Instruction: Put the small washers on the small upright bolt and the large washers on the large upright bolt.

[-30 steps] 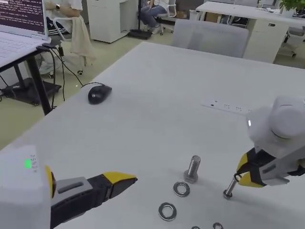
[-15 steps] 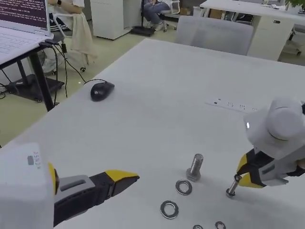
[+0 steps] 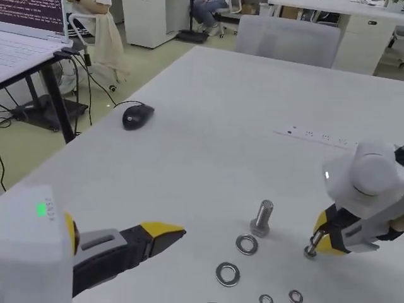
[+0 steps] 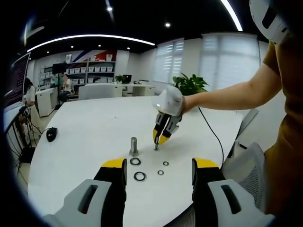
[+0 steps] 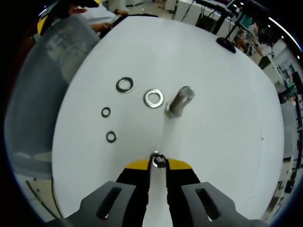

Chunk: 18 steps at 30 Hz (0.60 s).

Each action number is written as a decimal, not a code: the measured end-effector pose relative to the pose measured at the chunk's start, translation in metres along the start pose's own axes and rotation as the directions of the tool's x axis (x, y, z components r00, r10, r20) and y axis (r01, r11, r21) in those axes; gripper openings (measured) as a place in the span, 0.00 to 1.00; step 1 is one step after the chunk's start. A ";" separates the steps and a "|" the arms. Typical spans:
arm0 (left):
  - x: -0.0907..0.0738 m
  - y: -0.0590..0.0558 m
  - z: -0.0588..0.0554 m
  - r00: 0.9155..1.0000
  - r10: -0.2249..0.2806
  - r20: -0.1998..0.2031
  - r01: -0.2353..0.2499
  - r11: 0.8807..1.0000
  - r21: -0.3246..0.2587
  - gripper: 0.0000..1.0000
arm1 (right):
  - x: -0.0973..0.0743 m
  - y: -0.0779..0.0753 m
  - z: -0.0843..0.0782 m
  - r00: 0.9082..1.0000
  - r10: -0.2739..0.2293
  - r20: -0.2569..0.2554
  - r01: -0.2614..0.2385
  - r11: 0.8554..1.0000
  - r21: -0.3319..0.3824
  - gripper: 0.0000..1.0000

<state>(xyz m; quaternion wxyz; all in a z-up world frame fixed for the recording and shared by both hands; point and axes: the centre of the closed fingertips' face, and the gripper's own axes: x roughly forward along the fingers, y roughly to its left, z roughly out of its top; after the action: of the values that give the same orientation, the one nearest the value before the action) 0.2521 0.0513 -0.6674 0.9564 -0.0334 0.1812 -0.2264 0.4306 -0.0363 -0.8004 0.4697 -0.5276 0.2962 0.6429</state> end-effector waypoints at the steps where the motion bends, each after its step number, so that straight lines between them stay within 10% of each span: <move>1: 0.000 0.000 0.000 1.000 -0.002 0.000 0.002 1.000 -0.003 0.54 | 0.002 0.000 0.000 1.000 0.003 -0.001 -0.003 1.000 0.001 0.13; 18: 0.004 0.000 -0.001 1.000 -0.004 -0.012 0.004 1.000 -0.005 0.54 | 0.007 -0.001 -0.015 1.000 -0.013 -0.002 0.013 1.000 0.022 0.16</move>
<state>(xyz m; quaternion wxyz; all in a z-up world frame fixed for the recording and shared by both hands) 0.2548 0.0494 -0.6701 0.9549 -0.0346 0.1872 -0.2280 0.4377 -0.0472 -0.8108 0.4792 -0.5248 0.3002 0.6363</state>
